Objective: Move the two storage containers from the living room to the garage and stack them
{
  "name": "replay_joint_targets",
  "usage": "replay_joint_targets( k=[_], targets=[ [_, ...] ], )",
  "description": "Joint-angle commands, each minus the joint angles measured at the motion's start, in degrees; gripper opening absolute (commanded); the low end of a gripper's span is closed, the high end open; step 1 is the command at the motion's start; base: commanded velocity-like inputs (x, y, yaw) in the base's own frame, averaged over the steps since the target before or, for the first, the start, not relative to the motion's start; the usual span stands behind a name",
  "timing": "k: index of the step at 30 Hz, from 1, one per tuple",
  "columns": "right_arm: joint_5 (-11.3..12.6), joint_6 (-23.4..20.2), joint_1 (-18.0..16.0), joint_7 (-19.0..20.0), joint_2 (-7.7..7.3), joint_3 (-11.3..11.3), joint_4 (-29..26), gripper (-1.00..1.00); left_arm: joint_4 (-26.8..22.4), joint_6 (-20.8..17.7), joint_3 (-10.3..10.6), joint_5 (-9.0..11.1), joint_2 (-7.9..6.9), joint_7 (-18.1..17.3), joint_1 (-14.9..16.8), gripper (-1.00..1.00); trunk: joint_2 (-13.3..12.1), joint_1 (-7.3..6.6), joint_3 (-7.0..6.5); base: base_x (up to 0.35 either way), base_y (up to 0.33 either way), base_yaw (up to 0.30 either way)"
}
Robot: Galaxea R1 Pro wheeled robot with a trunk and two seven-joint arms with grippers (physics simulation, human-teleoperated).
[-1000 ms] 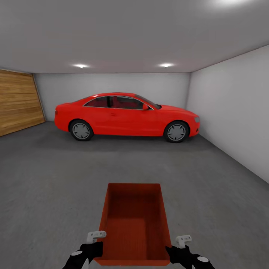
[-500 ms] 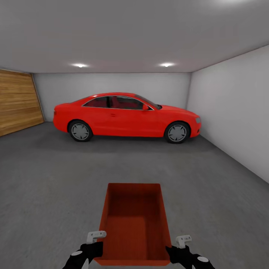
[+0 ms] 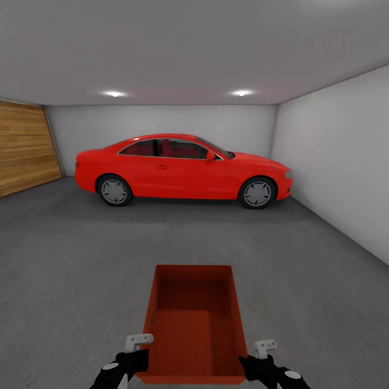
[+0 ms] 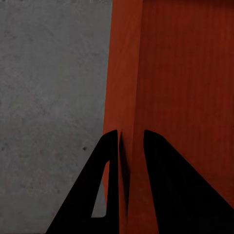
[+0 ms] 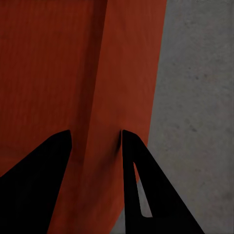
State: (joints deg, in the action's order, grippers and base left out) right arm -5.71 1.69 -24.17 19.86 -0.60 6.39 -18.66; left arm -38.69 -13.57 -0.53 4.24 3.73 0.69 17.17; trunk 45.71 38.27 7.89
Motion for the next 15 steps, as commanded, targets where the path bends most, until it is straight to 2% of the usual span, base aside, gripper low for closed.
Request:
replay_joint_targets(
  k=[1, 4, 15],
  targets=[
    [-1.2, 0.1, 0.0, 0.6, 0.69, 0.1, 0.2, -1.00, -0.2, 0.7, -0.3, 0.3, 0.76, 0.2, 0.1, -1.00, 0.1, 0.04, 0.09, 0.225, 0.000, 0.000],
    [-1.2, 0.1, 0.0, 0.4, 0.69, 0.1, 0.2, -1.00, -0.2, 0.7, -0.3, 0.2, 0.76, 0.2, 0.1, -1.00, 0.1, 0.04, 0.08, 0.232, 0.000, -0.102],
    [-1.2, 0.0, 0.0, 0.5, 0.69, 0.1, 0.3, -1.00, -0.2, 0.7, -0.3, 0.2, 0.75, 0.2, 0.1, -1.00, 0.1, 0.04, -0.21, 0.279, 0.000, -0.264]
  ],
)
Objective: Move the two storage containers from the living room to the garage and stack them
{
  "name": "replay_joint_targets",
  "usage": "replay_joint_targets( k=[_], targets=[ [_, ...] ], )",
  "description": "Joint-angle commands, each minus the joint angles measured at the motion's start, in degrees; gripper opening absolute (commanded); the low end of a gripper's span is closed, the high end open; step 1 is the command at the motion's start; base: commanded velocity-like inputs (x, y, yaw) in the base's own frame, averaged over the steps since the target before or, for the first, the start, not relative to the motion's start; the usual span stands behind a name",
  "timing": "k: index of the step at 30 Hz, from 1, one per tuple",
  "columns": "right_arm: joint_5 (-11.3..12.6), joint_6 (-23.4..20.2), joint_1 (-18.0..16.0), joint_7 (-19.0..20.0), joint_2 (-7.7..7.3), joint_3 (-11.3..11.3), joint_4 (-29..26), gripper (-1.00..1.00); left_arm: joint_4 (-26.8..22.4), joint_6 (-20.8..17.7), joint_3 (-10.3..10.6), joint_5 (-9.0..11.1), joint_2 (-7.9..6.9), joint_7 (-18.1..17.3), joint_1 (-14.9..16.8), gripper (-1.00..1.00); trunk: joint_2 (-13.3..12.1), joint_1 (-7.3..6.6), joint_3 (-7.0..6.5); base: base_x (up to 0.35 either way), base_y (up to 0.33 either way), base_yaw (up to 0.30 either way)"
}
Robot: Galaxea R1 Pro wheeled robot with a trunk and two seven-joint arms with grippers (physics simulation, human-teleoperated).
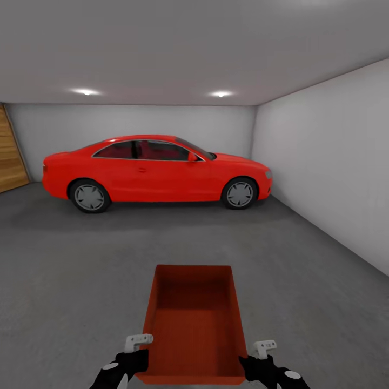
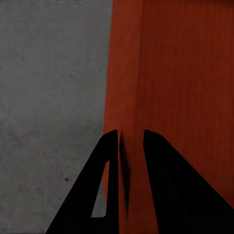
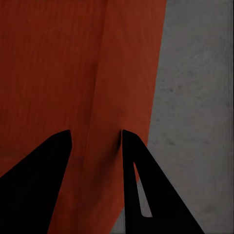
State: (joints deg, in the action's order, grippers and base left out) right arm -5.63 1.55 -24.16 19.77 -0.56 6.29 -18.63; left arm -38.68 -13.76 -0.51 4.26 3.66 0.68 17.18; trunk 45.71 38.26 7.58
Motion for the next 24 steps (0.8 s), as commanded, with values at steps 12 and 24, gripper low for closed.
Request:
replay_joint_targets(
  k=[12, 24],
  targets=[
    [-1.2, 0.1, 0.0, 0.6, 0.64, 0.2, 0.2, -1.00, -0.3, 0.9, -0.3, 0.2, 0.82, 0.2, 0.0, -1.00, 0.1, 0.05, -0.30, 0.326, 0.000, -0.274],
    [-1.3, 0.1, 0.0, 0.8, 0.64, 0.2, 0.2, -1.00, -0.3, 0.9, -0.3, 0.3, 0.98, 0.5, 0.0, -1.00, 0.1, 0.05, -0.71, 0.328, 0.000, -0.273]
  ],
)
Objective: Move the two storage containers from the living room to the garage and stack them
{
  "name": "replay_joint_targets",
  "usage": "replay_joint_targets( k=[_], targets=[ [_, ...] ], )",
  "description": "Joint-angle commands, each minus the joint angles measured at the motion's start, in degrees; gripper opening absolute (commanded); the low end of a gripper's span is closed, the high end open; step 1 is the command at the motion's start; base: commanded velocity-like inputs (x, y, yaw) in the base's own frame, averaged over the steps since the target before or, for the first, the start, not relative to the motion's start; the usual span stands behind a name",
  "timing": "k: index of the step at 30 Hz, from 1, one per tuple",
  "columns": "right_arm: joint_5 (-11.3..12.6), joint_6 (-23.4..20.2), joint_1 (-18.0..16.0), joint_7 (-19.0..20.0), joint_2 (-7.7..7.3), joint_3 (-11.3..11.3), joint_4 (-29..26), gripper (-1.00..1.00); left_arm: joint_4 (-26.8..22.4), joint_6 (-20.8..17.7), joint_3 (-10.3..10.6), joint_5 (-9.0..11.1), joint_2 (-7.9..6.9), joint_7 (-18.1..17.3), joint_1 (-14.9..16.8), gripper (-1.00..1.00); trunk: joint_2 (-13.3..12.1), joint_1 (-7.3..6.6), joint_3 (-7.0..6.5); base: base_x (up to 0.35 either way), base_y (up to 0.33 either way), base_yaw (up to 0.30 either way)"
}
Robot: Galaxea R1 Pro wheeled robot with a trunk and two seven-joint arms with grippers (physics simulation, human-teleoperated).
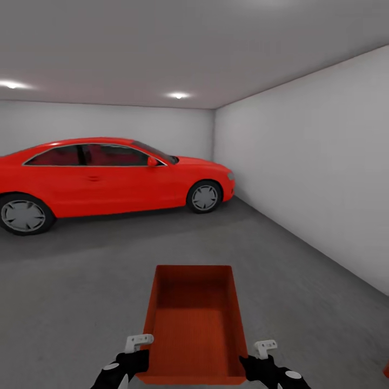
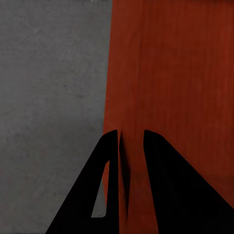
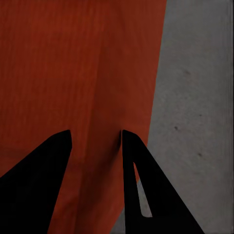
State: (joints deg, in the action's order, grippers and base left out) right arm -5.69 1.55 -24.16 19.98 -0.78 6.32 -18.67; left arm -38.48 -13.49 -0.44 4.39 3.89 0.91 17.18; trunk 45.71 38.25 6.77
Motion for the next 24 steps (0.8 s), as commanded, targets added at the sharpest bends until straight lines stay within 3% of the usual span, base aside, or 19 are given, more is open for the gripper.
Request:
replay_joint_targets(
  k=[1, 6, 10, 24],
  targets=[
    [-1.3, 0.1, 0.0, 0.6, 0.87, 0.2, 0.2, -1.00, -0.5, 0.6, -0.4, 0.2, 0.76, 0.2, 0.0, -1.00, 0.1, 0.05, 0.06, 0.329, 0.000, -0.273],
    [-1.2, 0.0, 0.0, 0.6, 0.87, 0.3, 0.2, -1.00, -0.5, 0.6, -0.4, 0.2, 0.77, 0.2, 0.0, -1.00, 0.1, 0.05, -0.18, 0.329, 0.000, -0.266],
    [0.1, 0.0, 0.1, 0.1, 0.64, 0.0, 0.9, -1.00, -0.5, -0.6, 0.1, 0.8, -0.15, 0.4, -0.1, -1.00, 0.1, 0.05, -0.17, 0.000, 0.000, 0.000],
    [3.3, 0.0, 0.1, 0.2, -0.17, -2.1, 2.7, -1.00, -0.5, -2.4, -0.3, -0.1, 0.46, 0.4, -0.1, -1.00, 0.1, 0.05, -0.17, 0.000, 0.000, -0.006]
  ],
)
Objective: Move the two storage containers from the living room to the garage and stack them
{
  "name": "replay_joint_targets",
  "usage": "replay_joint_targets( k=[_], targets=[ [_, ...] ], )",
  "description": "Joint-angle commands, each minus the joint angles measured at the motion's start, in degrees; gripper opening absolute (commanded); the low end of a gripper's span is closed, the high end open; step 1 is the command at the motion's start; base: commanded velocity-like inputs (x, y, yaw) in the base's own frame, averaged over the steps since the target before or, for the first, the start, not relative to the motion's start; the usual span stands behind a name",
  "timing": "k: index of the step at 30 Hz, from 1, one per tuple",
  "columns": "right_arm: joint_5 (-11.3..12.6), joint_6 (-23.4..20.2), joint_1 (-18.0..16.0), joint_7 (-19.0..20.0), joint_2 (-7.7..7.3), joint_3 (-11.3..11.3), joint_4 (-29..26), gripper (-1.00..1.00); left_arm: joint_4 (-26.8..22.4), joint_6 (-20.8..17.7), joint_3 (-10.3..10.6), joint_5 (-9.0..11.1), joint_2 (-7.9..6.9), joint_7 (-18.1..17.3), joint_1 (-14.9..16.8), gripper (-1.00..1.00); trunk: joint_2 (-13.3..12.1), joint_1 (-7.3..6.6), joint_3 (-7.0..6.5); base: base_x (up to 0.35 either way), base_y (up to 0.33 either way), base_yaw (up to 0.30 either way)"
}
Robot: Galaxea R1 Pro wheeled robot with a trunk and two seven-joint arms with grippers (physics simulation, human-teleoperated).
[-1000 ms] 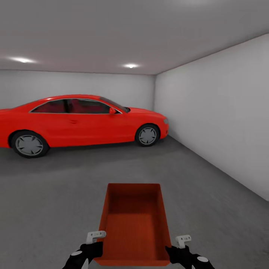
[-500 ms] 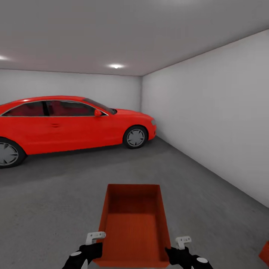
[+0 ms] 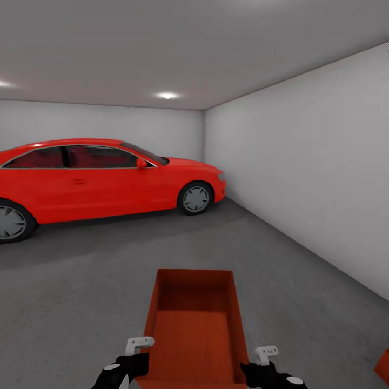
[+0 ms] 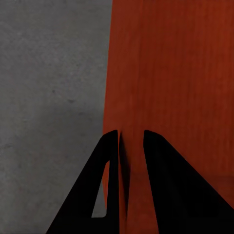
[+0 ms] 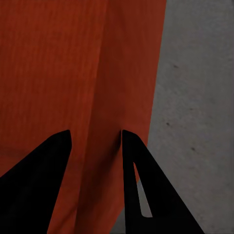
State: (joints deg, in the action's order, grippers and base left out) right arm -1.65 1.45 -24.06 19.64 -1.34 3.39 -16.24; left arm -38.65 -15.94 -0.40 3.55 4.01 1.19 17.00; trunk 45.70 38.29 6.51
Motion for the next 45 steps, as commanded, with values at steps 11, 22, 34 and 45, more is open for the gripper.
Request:
replay_joint_targets(
  k=[11, 22, 34, 45],
  targets=[
    [1.8, 0.1, 0.0, 0.6, -0.33, -1.5, 0.2, -1.00, -0.3, 0.0, -0.4, -0.4, 0.95, 0.1, 0.1, -1.00, 0.1, 0.01, 0.09, 0.000, 0.000, -0.235],
    [-5.1, 0.1, 0.0, 0.6, 2.22, 3.6, 0.2, -1.00, -0.3, 3.3, -0.4, 1.3, 1.44, 0.1, 0.1, -1.00, 0.1, 0.01, 0.09, 0.000, 0.000, -0.267],
    [-5.1, 0.2, 0.0, 1.1, 2.22, 3.6, 0.2, -1.00, -0.3, 3.3, -0.4, 1.3, 1.44, 0.1, 0.1, -1.00, 0.1, 0.01, 0.09, 0.000, 0.000, -0.029],
    [-5.1, 0.1, 0.0, 1.1, 2.22, 3.5, 0.2, -1.00, -0.3, 3.3, -0.4, 1.3, 1.44, 0.1, 0.1, -1.00, 0.1, 0.01, 0.09, 0.000, 0.000, 0.000]
  ],
)
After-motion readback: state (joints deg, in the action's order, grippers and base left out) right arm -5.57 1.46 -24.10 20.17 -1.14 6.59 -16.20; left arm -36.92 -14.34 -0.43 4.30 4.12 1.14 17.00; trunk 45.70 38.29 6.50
